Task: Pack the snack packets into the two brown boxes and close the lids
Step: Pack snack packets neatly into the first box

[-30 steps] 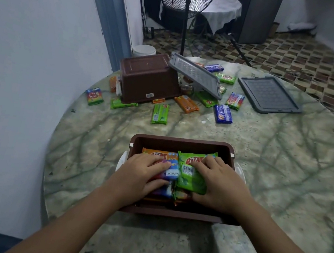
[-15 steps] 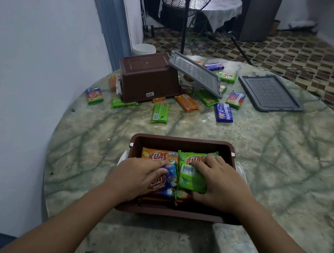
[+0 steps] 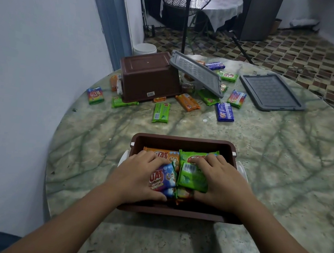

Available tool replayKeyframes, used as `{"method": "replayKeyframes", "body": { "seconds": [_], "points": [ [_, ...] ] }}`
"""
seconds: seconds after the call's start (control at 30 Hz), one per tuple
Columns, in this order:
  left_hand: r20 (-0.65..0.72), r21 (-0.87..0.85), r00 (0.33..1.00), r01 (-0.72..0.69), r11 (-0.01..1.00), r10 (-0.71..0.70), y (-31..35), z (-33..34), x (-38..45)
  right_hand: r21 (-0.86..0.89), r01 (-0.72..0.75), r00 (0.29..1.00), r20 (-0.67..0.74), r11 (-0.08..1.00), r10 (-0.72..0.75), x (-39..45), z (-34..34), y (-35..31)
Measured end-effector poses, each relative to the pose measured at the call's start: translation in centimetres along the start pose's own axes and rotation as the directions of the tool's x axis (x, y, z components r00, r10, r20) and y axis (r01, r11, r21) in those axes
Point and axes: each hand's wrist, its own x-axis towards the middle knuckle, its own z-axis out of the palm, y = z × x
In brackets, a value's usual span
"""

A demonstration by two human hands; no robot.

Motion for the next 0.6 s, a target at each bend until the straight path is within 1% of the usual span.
{"method": "replayKeyframes", "body": {
  "seconds": [0.13,0.3,0.43,0.6],
  "points": [
    [-0.008,-0.004,1.000,0.007,1.000,-0.007,-0.05,0.06,0.12,0.005,0.002,1.000,0.001,1.000,-0.002,-0.03,0.02,0.04],
    [-0.022,-0.042,0.997,-0.072,0.996,0.071,-0.10,0.14,-0.07,0.010,0.001,1.000,0.003,1.000,-0.001,0.04,-0.02,0.06],
    [-0.021,-0.017,0.988,-0.151,0.988,0.150,-0.45,0.52,-0.02,0.005,0.008,1.000,0.003,1.000,-0.008,0.03,0.04,0.14],
    [-0.069,0.041,0.984,-0.162,0.986,0.165,-0.26,0.62,-0.06,0.017,0.009,1.000,0.001,1.000,-0.009,-0.01,-0.08,0.08]
  ]
}}
